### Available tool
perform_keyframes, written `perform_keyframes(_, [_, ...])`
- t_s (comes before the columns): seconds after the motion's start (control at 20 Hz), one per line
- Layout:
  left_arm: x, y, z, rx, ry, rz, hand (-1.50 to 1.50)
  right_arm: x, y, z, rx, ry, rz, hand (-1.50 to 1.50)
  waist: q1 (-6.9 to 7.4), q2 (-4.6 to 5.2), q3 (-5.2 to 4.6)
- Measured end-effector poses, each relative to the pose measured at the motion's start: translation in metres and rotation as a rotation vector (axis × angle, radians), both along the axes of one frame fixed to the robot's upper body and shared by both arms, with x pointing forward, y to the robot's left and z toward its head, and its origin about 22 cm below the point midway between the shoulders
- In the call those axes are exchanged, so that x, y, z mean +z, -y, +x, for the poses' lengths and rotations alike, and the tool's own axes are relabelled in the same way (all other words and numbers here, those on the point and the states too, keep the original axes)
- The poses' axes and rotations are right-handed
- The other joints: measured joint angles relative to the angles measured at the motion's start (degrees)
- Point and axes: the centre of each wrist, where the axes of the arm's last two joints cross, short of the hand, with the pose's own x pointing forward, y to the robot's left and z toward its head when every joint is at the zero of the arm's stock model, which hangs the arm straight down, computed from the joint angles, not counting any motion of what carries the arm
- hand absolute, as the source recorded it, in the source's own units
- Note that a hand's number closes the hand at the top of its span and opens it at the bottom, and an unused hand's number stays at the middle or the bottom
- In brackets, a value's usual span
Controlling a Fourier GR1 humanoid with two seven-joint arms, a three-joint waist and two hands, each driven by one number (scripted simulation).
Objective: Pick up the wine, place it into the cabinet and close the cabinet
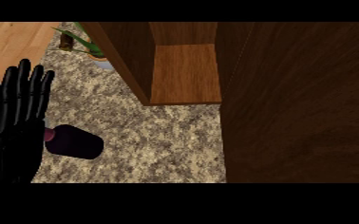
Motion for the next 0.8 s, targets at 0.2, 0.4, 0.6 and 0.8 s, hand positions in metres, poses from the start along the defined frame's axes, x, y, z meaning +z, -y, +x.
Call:
perform_keyframes(0.2, [0.000, -0.012, -0.011, -0.185, -0.002, 0.026, -1.50, -0.005, 0.006, -0.010, 0.020, -0.006, 0.015, -1.50, 0.67, -0.27, -1.19])
perform_keyframes(0.4, [-0.018, -0.010, -0.022, -0.463, -0.088, -0.036, -1.50, -0.012, 0.004, -0.019, 0.128, -0.065, -0.002, -1.50, 0.83, -0.32, -1.73])
perform_keyframes(0.6, [-0.028, -0.020, -0.042, -0.638, -0.195, -0.131, -1.50, -0.006, 0.003, -0.035, 0.231, -0.124, -0.013, -1.50, 1.10, -0.47, -1.86])
perform_keyframes(0.8, [-0.018, -0.039, -0.065, -0.725, -0.227, -0.179, -1.50, 0.005, 0.003, -0.054, 0.286, -0.149, -0.022, -1.50, 1.23, -0.46, -1.87])
